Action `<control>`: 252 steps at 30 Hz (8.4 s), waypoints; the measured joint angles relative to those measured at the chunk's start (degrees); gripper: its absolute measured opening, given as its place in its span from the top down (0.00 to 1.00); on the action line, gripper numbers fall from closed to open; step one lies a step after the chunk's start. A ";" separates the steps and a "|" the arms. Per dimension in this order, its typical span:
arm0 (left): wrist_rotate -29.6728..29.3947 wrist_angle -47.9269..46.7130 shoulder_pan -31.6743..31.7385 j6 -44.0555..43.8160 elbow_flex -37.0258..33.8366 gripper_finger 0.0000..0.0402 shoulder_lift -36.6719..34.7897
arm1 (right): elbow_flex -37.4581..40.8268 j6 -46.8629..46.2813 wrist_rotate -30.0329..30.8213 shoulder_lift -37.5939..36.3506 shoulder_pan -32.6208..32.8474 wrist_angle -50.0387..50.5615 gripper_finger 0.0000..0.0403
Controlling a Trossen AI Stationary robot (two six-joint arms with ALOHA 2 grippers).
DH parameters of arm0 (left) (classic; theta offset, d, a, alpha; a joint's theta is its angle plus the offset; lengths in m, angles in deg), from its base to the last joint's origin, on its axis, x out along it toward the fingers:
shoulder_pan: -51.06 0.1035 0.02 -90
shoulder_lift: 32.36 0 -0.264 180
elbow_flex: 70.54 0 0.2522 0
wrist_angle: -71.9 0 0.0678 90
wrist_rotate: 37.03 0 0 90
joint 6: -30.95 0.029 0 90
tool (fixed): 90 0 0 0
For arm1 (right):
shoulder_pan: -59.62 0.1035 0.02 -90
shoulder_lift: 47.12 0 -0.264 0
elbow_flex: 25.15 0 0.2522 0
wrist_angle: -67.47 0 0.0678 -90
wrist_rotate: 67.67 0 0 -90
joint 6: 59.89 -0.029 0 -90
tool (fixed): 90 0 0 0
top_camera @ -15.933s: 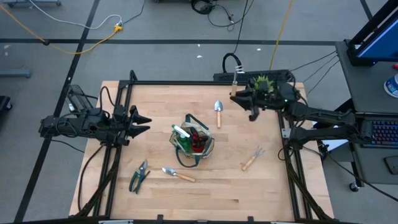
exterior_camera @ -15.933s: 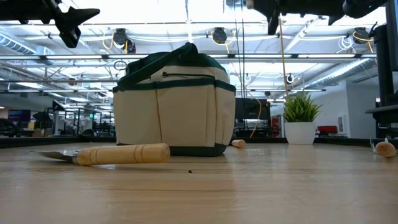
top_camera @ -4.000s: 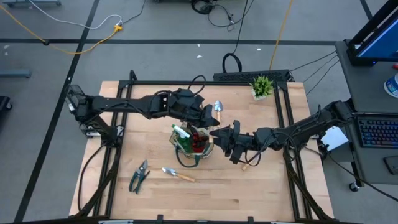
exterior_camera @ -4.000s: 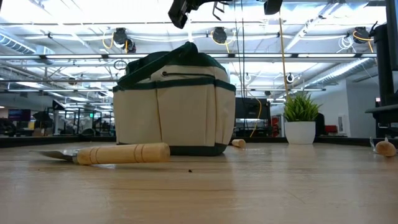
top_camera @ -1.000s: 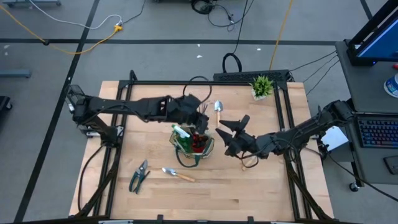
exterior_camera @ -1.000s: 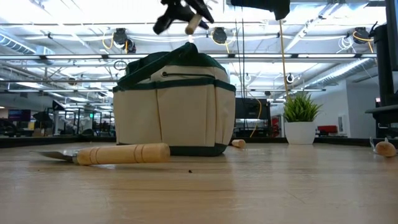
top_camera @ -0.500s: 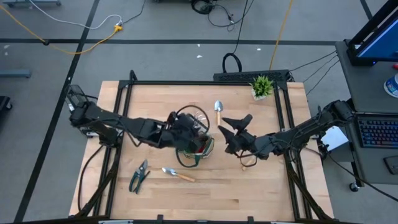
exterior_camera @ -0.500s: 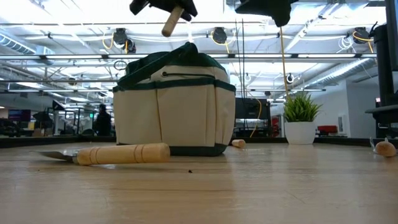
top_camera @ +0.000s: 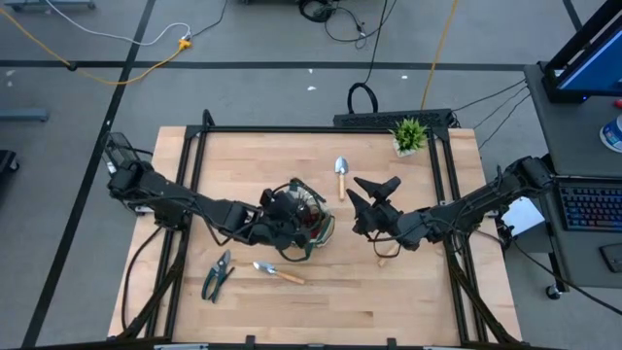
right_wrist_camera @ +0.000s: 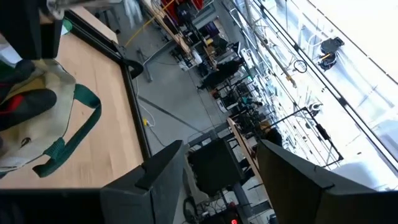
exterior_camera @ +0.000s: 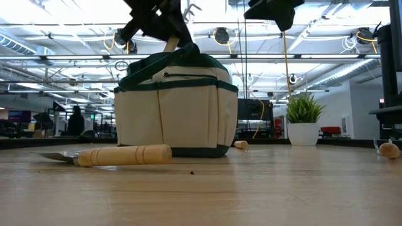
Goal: Pick & Place Garden tools in Gardening bag
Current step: Put the brown hand rake into the gardening bag
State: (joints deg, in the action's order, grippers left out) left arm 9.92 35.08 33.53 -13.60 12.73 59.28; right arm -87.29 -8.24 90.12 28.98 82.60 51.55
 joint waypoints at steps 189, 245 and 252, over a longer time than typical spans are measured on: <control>27.91 16.34 7.49 4.33 0.22 0.70 6.56 | 0.02 -3.86 -0.55 0.00 -3.54 -0.03 0.51; 8.97 23.60 -0.70 -2.40 0.14 0.98 1.84 | 0.02 -3.86 -0.39 0.02 -3.54 2.17 0.51; 3.19 23.76 -3.38 -7.24 0.14 0.98 1.84 | 0.02 -1.79 -0.37 0.02 -3.54 2.15 0.51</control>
State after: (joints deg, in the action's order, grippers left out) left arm 13.11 58.83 30.15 -20.84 12.86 61.11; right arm -87.27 -10.03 89.75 29.00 79.06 53.70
